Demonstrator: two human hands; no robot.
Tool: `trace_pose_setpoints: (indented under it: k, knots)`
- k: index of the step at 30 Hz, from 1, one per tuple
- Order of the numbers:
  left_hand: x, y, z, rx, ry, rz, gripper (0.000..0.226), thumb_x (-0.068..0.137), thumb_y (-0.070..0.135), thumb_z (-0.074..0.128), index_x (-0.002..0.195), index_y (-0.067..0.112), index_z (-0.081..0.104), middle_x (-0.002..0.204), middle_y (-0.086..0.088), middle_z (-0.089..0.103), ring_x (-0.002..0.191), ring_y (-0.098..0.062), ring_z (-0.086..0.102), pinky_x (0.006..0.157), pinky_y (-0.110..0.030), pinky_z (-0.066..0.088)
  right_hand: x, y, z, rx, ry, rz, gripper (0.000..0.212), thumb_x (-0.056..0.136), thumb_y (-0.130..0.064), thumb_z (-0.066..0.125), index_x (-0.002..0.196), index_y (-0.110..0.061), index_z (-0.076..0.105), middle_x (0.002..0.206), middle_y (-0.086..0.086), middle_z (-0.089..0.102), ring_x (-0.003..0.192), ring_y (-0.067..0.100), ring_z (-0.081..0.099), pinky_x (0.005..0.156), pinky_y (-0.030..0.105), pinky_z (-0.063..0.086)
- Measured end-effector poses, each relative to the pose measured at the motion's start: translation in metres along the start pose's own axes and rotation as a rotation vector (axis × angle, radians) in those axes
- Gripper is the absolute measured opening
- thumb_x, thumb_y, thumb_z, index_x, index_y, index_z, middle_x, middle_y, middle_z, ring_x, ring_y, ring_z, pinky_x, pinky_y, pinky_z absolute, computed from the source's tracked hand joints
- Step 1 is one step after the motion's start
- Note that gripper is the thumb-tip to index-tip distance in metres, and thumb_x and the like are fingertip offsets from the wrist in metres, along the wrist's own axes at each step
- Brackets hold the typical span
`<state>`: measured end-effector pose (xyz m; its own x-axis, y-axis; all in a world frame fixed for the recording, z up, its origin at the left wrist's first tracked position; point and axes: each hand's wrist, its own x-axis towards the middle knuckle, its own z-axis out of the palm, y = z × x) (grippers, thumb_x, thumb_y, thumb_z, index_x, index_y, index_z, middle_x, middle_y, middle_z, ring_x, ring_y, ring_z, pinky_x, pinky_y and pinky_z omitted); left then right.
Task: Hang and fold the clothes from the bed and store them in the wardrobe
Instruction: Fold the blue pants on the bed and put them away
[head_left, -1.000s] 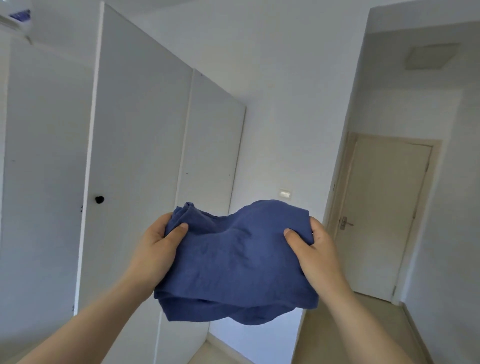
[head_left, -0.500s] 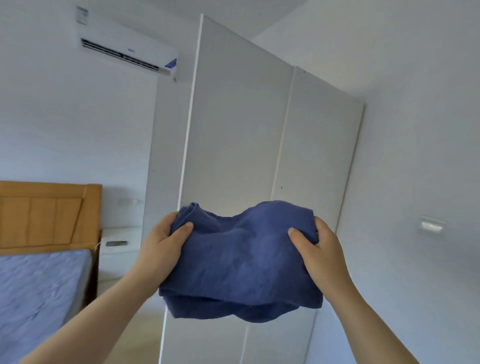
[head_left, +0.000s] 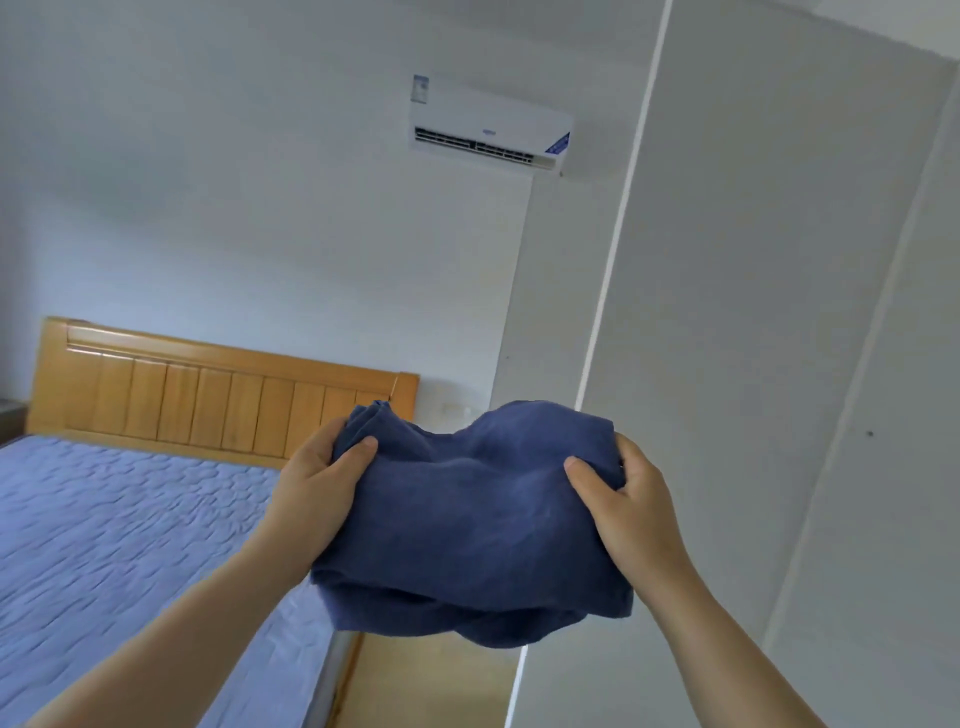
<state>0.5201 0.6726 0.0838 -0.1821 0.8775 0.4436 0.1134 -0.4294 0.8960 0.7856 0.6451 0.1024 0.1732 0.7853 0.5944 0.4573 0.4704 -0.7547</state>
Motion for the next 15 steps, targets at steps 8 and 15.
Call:
trace_pose_setpoints:
  k: [8,15]
  knots:
    - [0.123,-0.054,-0.05,0.036,0.043,-0.001,0.021,0.095,0.024,0.055,0.095,0.042,0.065,0.086,0.019,0.071,0.087,-0.004,0.064,0.072,-0.025,0.044,0.098,0.022,0.118,0.053,-0.025,-0.012,0.017,0.089,-0.022,0.063,0.103,-0.032,0.061,0.093,-0.024,0.068,0.086,-0.006,0.063,0.07,0.015,0.045]
    - [0.201,-0.102,-0.051,0.025,0.032,-0.029,0.026,0.095,0.024,0.054,0.085,0.046,0.065,0.085,0.019,0.071,0.082,-0.004,0.064,0.075,-0.029,0.049,0.161,0.054,0.179,0.032,-0.029,-0.007,0.017,0.09,-0.021,0.063,0.104,-0.03,0.062,0.094,-0.017,0.069,0.085,-0.004,0.063,0.071,0.017,0.046]
